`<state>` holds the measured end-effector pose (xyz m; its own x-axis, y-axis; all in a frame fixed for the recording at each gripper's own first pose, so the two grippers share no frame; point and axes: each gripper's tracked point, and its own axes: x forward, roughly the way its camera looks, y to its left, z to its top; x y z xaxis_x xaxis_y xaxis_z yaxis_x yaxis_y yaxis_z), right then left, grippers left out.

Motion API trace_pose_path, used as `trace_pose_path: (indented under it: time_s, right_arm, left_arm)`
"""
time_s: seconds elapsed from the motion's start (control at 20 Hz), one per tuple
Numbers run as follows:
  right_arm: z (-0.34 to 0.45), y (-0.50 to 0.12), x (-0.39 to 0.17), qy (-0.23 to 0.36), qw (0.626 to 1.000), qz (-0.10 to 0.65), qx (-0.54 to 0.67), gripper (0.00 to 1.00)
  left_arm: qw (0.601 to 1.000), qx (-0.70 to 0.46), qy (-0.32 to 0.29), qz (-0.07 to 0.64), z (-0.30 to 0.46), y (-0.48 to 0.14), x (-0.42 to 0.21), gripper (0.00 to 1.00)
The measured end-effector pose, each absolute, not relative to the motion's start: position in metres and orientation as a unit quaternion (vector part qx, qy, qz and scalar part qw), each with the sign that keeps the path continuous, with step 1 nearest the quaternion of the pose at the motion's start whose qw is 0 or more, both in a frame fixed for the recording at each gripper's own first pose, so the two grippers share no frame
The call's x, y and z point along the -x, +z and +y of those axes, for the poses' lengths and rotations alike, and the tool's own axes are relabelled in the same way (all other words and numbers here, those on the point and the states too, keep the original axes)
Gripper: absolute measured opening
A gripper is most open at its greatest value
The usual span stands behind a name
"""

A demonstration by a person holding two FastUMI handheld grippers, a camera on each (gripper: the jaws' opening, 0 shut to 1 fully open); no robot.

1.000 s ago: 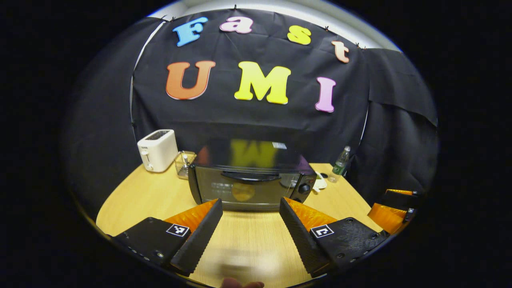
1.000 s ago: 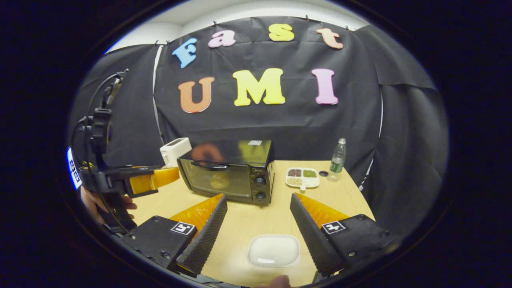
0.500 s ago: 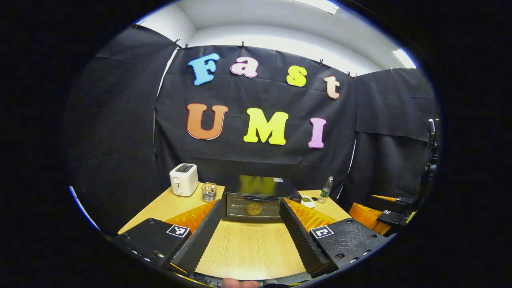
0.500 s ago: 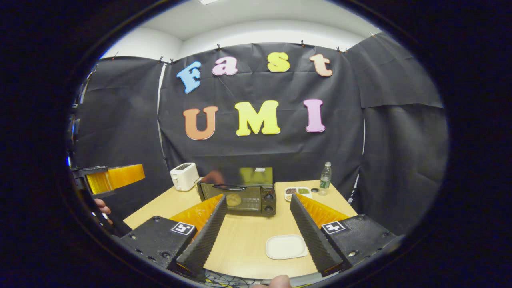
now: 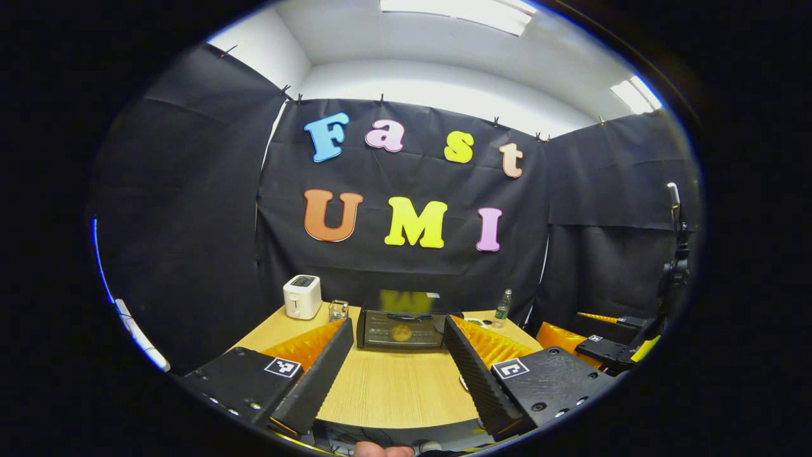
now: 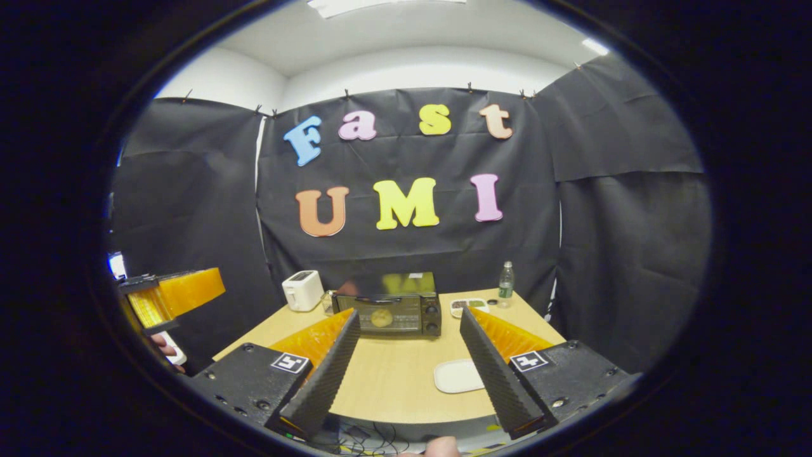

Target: Open the electric oven with the left hand, put the food in, and close the electric oven.

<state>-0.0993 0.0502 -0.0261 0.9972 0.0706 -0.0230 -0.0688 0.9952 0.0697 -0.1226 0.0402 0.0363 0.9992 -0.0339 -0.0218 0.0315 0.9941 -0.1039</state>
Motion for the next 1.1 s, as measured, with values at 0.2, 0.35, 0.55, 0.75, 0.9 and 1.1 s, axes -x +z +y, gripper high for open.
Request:
trace_pose_path:
  time_s: [0.2,0.35,0.55,0.75,0.9,1.1]
  right_arm:
    - [0.049,-0.029,0.112,0.030,0.999,0.009,-0.023,0.97]
    - [0.050,-0.034,0.112,0.029,0.999,0.010,-0.023,0.97]
    - [0.055,-0.037,0.106,0.030,0.999,0.009,-0.028,0.96]
    - [0.060,-0.036,0.100,0.036,0.999,0.010,-0.034,0.97]
    - [0.061,-0.036,0.095,0.037,0.999,0.011,-0.034,0.97]
    - [0.058,-0.035,0.093,0.034,0.999,0.012,-0.031,0.97]
  left_arm:
    - [0.998,0.057,-0.015,0.010,0.039,0.031,0.137,0.94]
    - [0.998,0.055,-0.014,0.010,0.041,0.029,0.136,0.94]
    - [0.999,0.040,-0.013,0.006,0.042,0.030,0.131,0.94]
    - [0.999,0.031,-0.018,0.005,0.039,0.031,0.124,0.94]
    - [0.999,0.030,-0.023,0.007,0.036,0.032,0.121,0.94]
    - [0.999,0.026,-0.023,0.005,0.035,0.033,0.119,0.94]
